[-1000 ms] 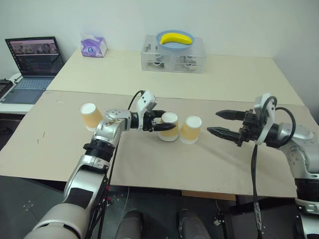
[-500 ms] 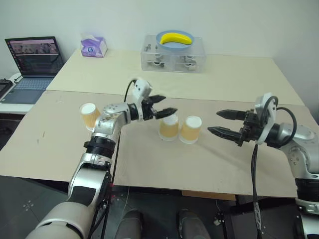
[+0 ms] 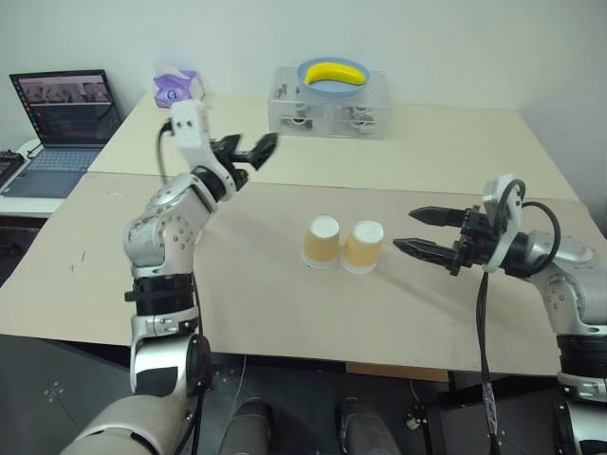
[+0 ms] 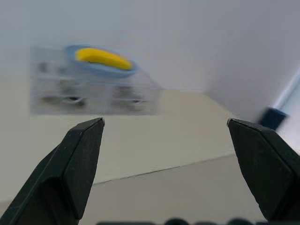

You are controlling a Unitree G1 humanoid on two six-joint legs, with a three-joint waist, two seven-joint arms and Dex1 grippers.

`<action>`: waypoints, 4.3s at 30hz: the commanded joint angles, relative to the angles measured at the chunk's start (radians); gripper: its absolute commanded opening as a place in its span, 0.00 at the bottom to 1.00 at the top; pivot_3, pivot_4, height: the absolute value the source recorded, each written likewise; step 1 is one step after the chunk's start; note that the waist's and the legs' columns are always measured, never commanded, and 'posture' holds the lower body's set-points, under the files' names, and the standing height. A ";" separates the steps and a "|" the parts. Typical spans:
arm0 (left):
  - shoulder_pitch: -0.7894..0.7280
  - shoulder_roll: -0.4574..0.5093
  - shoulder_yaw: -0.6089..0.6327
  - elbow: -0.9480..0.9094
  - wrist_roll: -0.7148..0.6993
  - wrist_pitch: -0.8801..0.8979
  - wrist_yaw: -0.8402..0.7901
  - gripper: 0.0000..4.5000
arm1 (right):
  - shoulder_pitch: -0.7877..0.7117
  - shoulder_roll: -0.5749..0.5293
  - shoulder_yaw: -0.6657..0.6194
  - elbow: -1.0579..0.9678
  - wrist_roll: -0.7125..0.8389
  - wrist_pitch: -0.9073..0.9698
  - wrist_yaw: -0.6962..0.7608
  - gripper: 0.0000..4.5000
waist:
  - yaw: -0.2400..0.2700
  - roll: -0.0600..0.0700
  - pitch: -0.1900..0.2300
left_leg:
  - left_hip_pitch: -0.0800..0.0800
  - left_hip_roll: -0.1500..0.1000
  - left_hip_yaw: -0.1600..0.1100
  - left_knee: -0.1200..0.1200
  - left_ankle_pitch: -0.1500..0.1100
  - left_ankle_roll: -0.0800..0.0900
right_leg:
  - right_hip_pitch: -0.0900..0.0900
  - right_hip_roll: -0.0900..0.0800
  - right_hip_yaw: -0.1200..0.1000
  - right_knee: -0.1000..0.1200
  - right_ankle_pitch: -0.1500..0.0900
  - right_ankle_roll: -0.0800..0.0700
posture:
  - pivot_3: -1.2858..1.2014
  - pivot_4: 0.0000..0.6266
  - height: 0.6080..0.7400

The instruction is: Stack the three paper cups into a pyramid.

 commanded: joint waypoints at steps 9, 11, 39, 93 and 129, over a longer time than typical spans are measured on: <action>-0.086 -0.094 0.068 -0.357 0.171 0.228 0.539 1.00 | -0.027 0.024 0.014 -0.002 0.002 -0.043 0.006 1.00 | 0.009 -0.001 0.000 | 0.000 -0.001 0.000 0.000 0.000 0.000 | 0.000 -0.001 0.000 0.000 0.000 0.000 | 0.52 0.24 0.65; -0.061 -0.088 0.068 -0.367 0.194 0.280 0.558 1.00 | -0.024 0.024 0.013 -0.004 0.002 -0.044 0.005 1.00 | 0.009 -0.001 0.000 | 0.000 -0.001 0.000 0.000 0.000 0.000 | 0.000 -0.001 0.000 0.000 0.000 0.000 | 0.52 0.24 0.65; 0.135 -0.136 0.057 -0.151 0.273 0.088 0.534 1.00 | -0.011 0.009 -0.007 -0.034 0.014 -0.025 -0.015 1.00 | 0.011 -0.001 0.001 | 0.000 -0.001 0.000 0.000 0.000 0.000 | 0.000 -0.001 0.000 0.000 0.000 0.000 | 0.52 0.24 0.65; -0.302 0.185 -0.307 0.308 -0.178 -0.200 -0.936 0.51 | 0.029 -0.020 -0.040 -0.085 0.029 -0.006 -0.028 1.00 | -0.003 -0.001 0.002 | 0.000 0.000 0.001 0.000 0.000 -0.001 | 0.000 0.001 -0.001 -0.001 0.000 0.001 | 0.52 0.24 0.65; -0.390 0.108 -0.448 0.649 0.057 -0.331 -1.142 0.51 | 0.142 -0.050 -0.087 -0.177 0.075 0.029 -0.032 1.00 | -0.003 -0.002 0.002 | -0.001 0.000 0.001 0.000 0.000 0.000 | 0.000 0.001 -0.001 -0.001 0.000 0.001 | 0.52 0.24 0.65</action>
